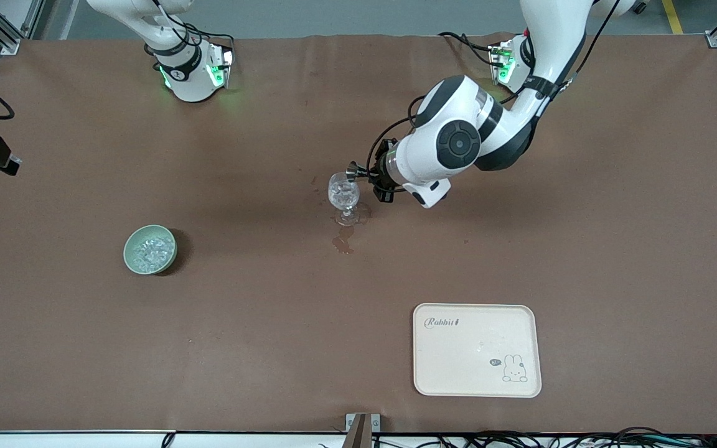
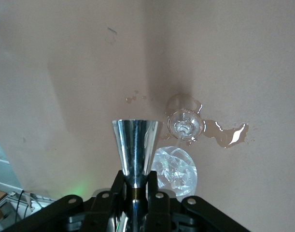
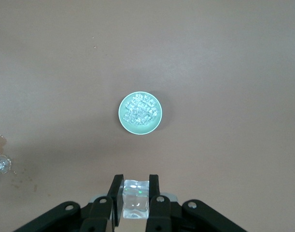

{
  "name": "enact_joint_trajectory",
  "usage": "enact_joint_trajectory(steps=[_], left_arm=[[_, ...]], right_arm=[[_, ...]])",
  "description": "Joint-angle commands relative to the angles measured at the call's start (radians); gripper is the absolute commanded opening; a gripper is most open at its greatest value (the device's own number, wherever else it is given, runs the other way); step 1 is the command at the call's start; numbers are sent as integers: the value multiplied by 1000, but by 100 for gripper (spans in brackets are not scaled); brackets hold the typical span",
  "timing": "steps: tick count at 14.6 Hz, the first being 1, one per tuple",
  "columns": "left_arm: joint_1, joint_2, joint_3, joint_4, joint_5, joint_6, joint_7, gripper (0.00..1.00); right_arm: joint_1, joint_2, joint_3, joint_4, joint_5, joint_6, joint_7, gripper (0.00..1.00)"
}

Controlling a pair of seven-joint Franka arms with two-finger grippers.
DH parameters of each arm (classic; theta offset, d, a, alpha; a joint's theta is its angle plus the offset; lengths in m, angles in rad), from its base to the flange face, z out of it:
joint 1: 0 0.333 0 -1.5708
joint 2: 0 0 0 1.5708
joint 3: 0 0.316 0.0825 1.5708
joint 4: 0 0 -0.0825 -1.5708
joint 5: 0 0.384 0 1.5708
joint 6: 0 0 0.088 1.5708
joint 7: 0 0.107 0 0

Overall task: Pour wine and add ice with both arms
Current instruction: 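Tilt the silver jigger over the wine glass with the left gripper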

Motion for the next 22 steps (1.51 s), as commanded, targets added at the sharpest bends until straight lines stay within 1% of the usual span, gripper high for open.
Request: enact_joint_trajectory(steps=[1, 3, 5, 8, 11, 13, 15, 22], left_arm=[[-16, 16, 2, 36, 77, 3, -85, 1], [-40, 31, 3, 58, 87, 2, -108, 1], [-48, 33, 7, 58, 94, 3, -132, 1], [-57, 34, 3, 67, 176, 2, -201, 1], [-80, 34, 7, 67, 222, -3, -246, 1], [-85, 34, 3, 72, 284, -3, -290, 1], [-106, 34, 7, 70, 291, -4, -293, 1], [-132, 39, 5, 64, 374, -24, -303, 1]], right_arm=[[-17, -30, 28, -33, -8, 7, 5, 0], [-17, -30, 27, -33, -8, 7, 5, 0], [-18, -30, 27, -33, -8, 7, 5, 0], [-21, -30, 28, -33, -7, 9, 5, 0], [-21, -30, 28, -33, -7, 7, 5, 0], [-21, -30, 28, -33, -7, 10, 5, 0], [-21, -30, 28, -33, -7, 13, 7, 0], [-21, -30, 28, -33, -5, 12, 8, 0]])
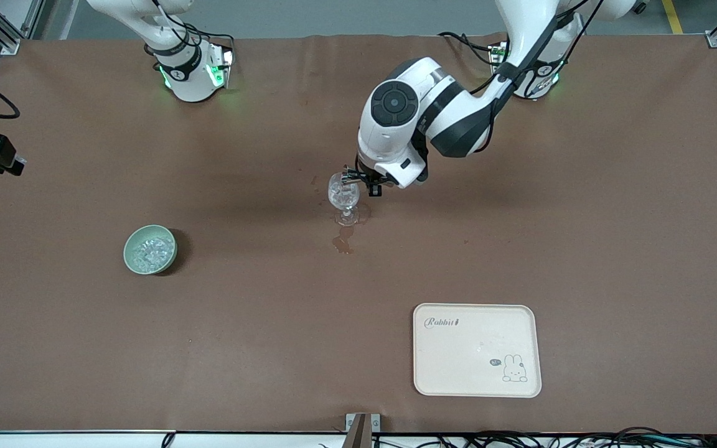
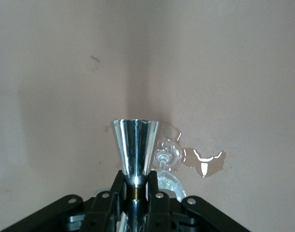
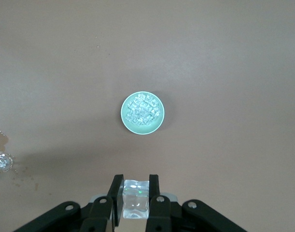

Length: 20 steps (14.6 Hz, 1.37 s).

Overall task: Pour wine and add ice with both arms
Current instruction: 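Tilt the silver jigger over the wine glass with the left gripper, then carry the jigger with the left gripper while the right gripper brings ice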

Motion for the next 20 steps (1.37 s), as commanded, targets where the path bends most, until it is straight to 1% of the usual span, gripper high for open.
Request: enact_joint_trajectory(steps=[1, 3, 5, 8, 9, 10, 11, 12, 13, 14, 16, 17, 19, 20], left_arm=[[-17, 3, 4, 20, 40, -23, -32, 1], [-19, 3, 6, 21, 44, -23, -32, 1], [-22, 3, 4, 21, 80, -25, -33, 1], [-9, 8, 3, 23, 77, -29, -10, 1], [-2, 17, 3, 26, 58, -41, 26, 1], [6, 20, 3, 29, 17, -43, 75, 1], [24, 22, 3, 38, -53, -48, 150, 1], [55, 26, 3, 43, -160, -63, 262, 1], [78, 31, 6, 57, -236, -68, 326, 1], [102, 33, 6, 67, -271, -71, 362, 1], [167, 51, 6, 83, -284, -71, 385, 1], [211, 81, 4, 131, -290, -71, 432, 1], [289, 152, 6, 220, -377, -69, 529, 1], [337, 186, 6, 254, -412, -68, 589, 1]], right_arm=[[-18, -30, 18, -33, -5, 11, 8, 0], [-18, -30, 18, -33, -5, 14, 8, 0], [-18, -30, 18, -33, -5, 13, 8, 0], [-18, -30, 18, -33, -5, 14, 8, 0], [-18, -30, 18, -33, -5, 14, 8, 0], [-18, -30, 18, -33, -5, 13, 8, 0], [-18, -30, 18, -33, -5, 11, 8, 0], [-18, -30, 18, -33, -5, 13, 8, 0], [-18, -30, 18, -33, -5, 11, 8, 0], [-18, -30, 18, -33, -5, 11, 8, 0], [-17, -30, 18, -33, -5, 8, 8, 0], [-15, -30, 19, -33, -5, 10, 9, 0], [-4, -30, 25, -32, -4, 10, 47, 0], [20, -30, 27, -33, -2, 13, 89, 0]])
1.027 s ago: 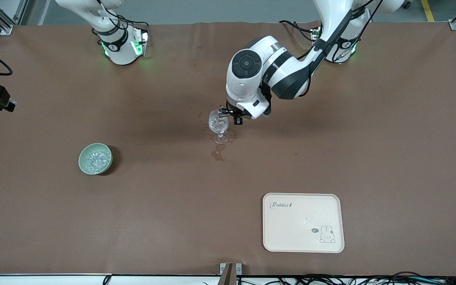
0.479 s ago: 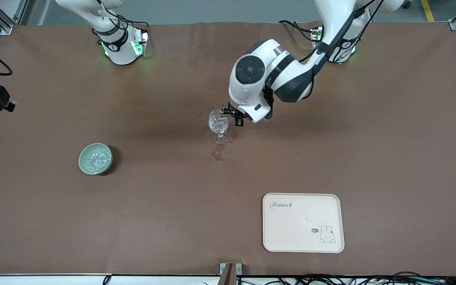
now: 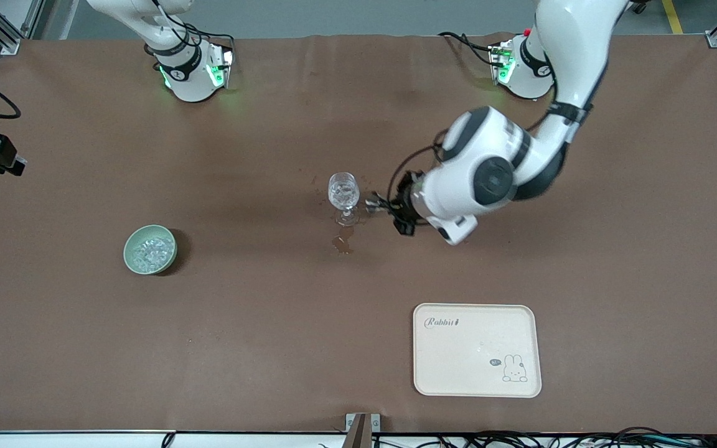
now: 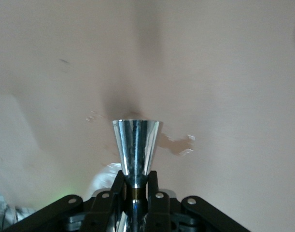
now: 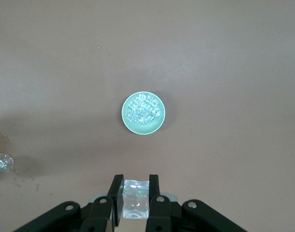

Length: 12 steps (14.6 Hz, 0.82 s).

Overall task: Pour wine and add ice with both arms
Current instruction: 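Carry the jigger with the left gripper while the right gripper brings ice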

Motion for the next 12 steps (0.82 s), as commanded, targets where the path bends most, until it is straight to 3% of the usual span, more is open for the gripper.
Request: enact_joint_trajectory(steps=[1, 4, 8, 12], left_arm=[[124, 130, -9, 149, -101, -14, 150, 1], [256, 213, -9, 186, -218, 35, 352, 1], [353, 319, -9, 186, -362, 126, 521, 1], [446, 412, -7, 183, -567, 124, 729, 1]], right_arm=[[47, -29, 19, -28, 8, 13, 113, 0], [119, -21, 19, -30, 60, 30, 257, 0], [351, 54, 17, -33, 54, 119, 551, 0], [555, 164, 19, -33, 53, 215, 753, 0]])
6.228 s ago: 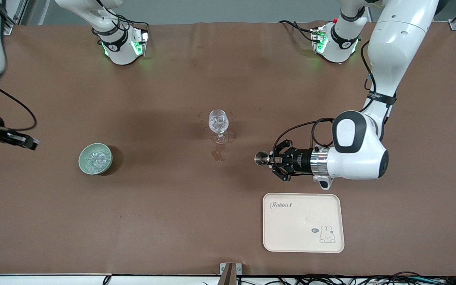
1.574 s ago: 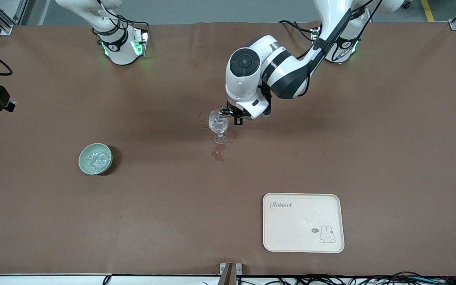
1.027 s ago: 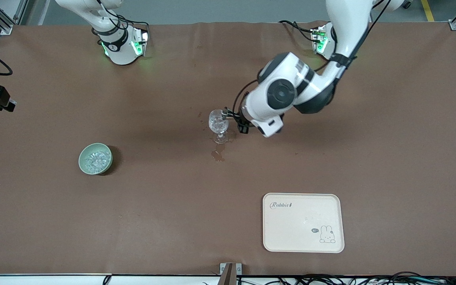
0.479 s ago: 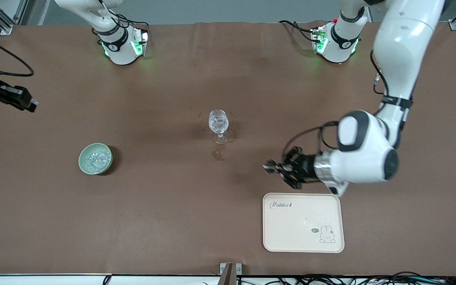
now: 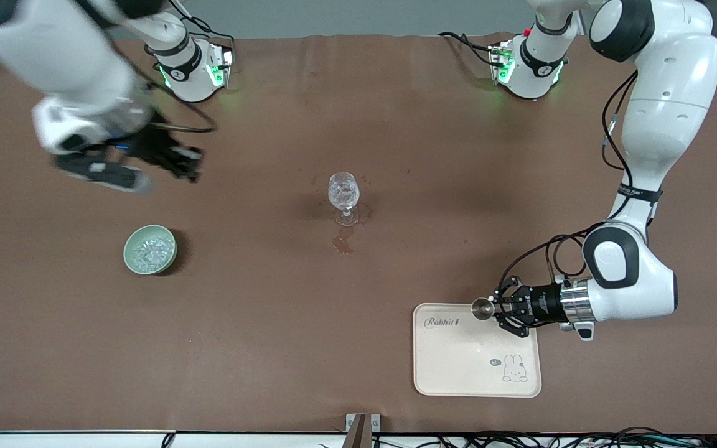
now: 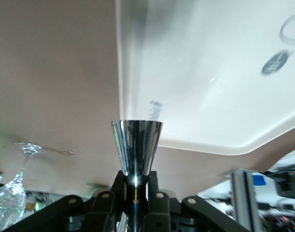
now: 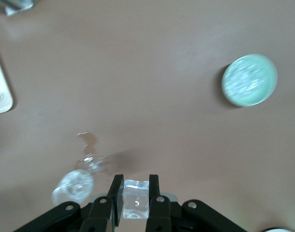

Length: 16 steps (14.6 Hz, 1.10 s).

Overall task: Pour wine and add ice with both arms
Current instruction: 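Drop the ice in the glass with the right gripper while the left gripper descends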

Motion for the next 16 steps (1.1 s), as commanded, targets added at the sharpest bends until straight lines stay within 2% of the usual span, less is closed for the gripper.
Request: enact_joint_trajectory(steps=[1, 5, 11, 12, 13, 14, 15, 16], left_arm=[[44, 68, -13, 32, -119, -10, 122, 1], [73, 122, -13, 32, -188, -8, 214, 1], [92, 165, -11, 30, -277, -10, 298, 2], [93, 166, -11, 29, -282, -10, 299, 18], [93, 165, -9, 29, -280, -10, 301, 38], [93, 162, -9, 29, -279, -10, 301, 52], [93, 159, -9, 29, -279, -11, 296, 61], [93, 154, -9, 29, -274, -11, 293, 65]], right_arm=[[101, 76, -12, 2, -1, 59, 100, 0], [215, 165, -14, 1, -6, 122, 210, 0], [267, 244, -14, -1, -3, 161, 250, 0], [275, 251, -14, -2, -3, 165, 250, 0], [277, 261, -14, -2, -3, 168, 250, 0], [281, 267, -14, -2, -3, 172, 250, 0], [284, 274, -14, -2, -1, 184, 251, 1], [292, 281, -14, -2, 2, 190, 253, 1]])
